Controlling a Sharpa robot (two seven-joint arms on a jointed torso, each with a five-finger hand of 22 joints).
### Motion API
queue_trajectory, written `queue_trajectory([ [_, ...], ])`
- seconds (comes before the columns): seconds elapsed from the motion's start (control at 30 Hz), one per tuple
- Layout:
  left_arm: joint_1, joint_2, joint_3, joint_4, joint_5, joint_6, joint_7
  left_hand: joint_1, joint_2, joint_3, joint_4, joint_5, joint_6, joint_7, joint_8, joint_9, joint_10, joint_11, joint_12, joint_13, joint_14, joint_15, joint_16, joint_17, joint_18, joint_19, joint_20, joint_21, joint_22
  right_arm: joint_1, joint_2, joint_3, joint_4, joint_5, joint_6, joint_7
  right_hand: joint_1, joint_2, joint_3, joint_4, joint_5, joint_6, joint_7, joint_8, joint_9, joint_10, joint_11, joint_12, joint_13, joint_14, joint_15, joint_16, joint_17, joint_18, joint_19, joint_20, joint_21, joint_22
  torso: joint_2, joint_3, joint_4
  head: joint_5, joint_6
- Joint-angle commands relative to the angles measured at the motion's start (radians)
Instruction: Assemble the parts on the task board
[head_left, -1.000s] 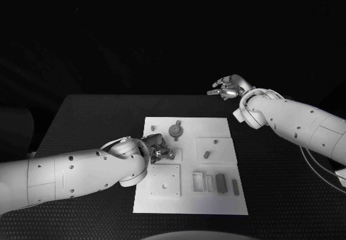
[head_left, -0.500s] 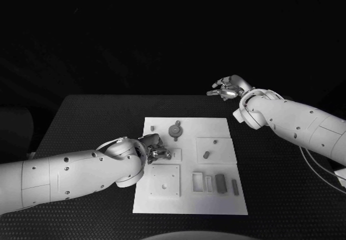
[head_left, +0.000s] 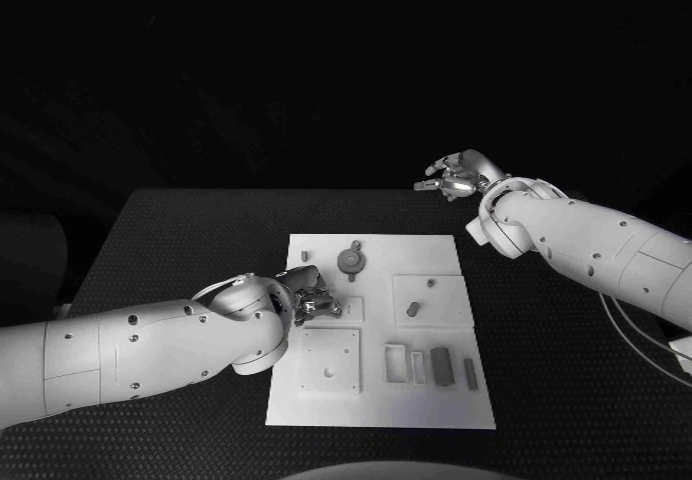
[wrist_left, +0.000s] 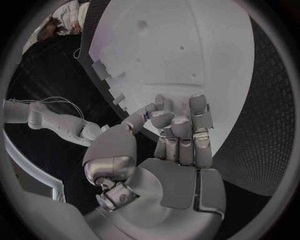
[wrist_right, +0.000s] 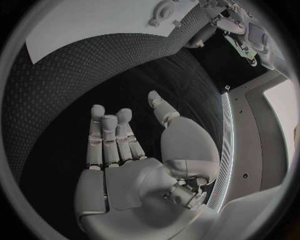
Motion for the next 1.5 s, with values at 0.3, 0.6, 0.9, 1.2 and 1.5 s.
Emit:
queue_trajectory([
  [0.3, -0.002, 0.0, -0.001, 0.001, -0.02, -0.012, -0.007, 0.06, -0.015, -0.019, -0.002, 0.029, 0.225, -0.107, 0.002, 0.009, -0.009, -0.017, 0.007, -0.007, -0.009, -0.008, 0.007, -0.014, 0.029, 0.006, 0.002, 0.003, 0.019, -0.001, 0.001, 0.0, -0.005, 0.0, 0.015, 0.001, -0.013, 0.0, -0.005, 0.003, 0.0, 0.008, 0.0, 0.005, -0.002, -0.151, -0.004, 0.007, -0.003, 0.002, -0.007, 0.004, -0.002, 0.015, 0.0, 0.005, -0.004, 0.001, 0.0, 0.0005, -0.0002, 0.0, 0.0],
  [0.6, -0.002, 0.006, -0.001, 0.004, -0.039, -0.01, -0.017, 0.084, -0.027, -0.03, -0.001, 0.063, 0.232, -0.109, 0.005, 0.01, -0.008, -0.019, 0.012, -0.007, -0.008, -0.008, 0.014, -0.017, 0.03, 0.009, 0.002, 0.005, 0.019, -0.002, 0.004, 0.0, -0.01, 0.001, 0.018, -0.001, -0.015, 0.0, -0.006, 0.003, 0.0, 0.008, 0.0, 0.005, -0.002, -0.151, -0.004, 0.008, -0.004, 0.001, -0.007, 0.005, -0.002, 0.015, -0.001, 0.005, -0.005, 0.001, 0.0, 0.0016, 0.0002, 0.0, -0.001],
  [0.9, -0.002, 0.009, -0.001, -0.01, -0.046, -0.022, -0.019, 0.087, -0.025, -0.033, 0.0, 0.078, 0.233, -0.109, 0.006, 0.01, -0.008, -0.019, 0.013, -0.007, -0.008, -0.008, 0.017, -0.019, 0.029, 0.01, 0.003, 0.005, 0.019, -0.003, 0.005, 0.0, -0.013, 0.002, 0.019, -0.002, -0.017, 0.0, -0.006, 0.004, 0.0, 0.008, 0.0, 0.005, -0.002, -0.152, -0.004, 0.008, -0.004, 0.001, -0.007, 0.005, -0.003, 0.015, -0.001, 0.005, -0.005, 0.002, 0.0, 0.0013, -0.0005, 0.0, -0.001],
  [1.2, -0.002, 0.012, 0.0, -0.019, -0.044, -0.022, -0.019, 0.083, -0.019, -0.037, 0.003, 0.08, 0.232, -0.109, 0.006, 0.009, -0.009, -0.019, 0.014, -0.008, -0.008, -0.007, 0.017, -0.02, 0.029, 0.01, 0.003, 0.005, 0.019, -0.003, 0.007, 0.0, -0.014, 0.002, 0.019, -0.002, -0.018, 0.001, -0.006, 0.004, 0.0, 0.008, 0.0, 0.005, -0.003, -0.152, -0.004, 0.009, -0.005, 0.001, -0.007, 0.005, -0.003, 0.015, -0.001, 0.005, -0.005, 0.002, 0.0, 0.0005, -0.0006, 0.0, 0.0],
  [1.5, -0.002, 0.009, 0.0, -0.019, -0.037, -0.023, -0.021, 0.08, -0.014, -0.039, 0.004, 0.081, 0.232, -0.108, 0.006, 0.009, -0.009, -0.019, 0.014, -0.009, -0.009, -0.007, 0.018, -0.021, 0.028, 0.01, 0.003, 0.005, 0.019, -0.004, 0.007, 0.0, -0.014, 0.002, 0.02, -0.003, -0.019, 0.001, -0.006, 0.005, 0.0, 0.008, 0.0, 0.005, -0.003, -0.152, -0.004, 0.009, -0.005, 0.001, -0.007, 0.006, -0.004, 0.015, -0.001, 0.005, -0.005, 0.002, 0.0, -0.0007, 0.0004, 0.0, 0.001],
])
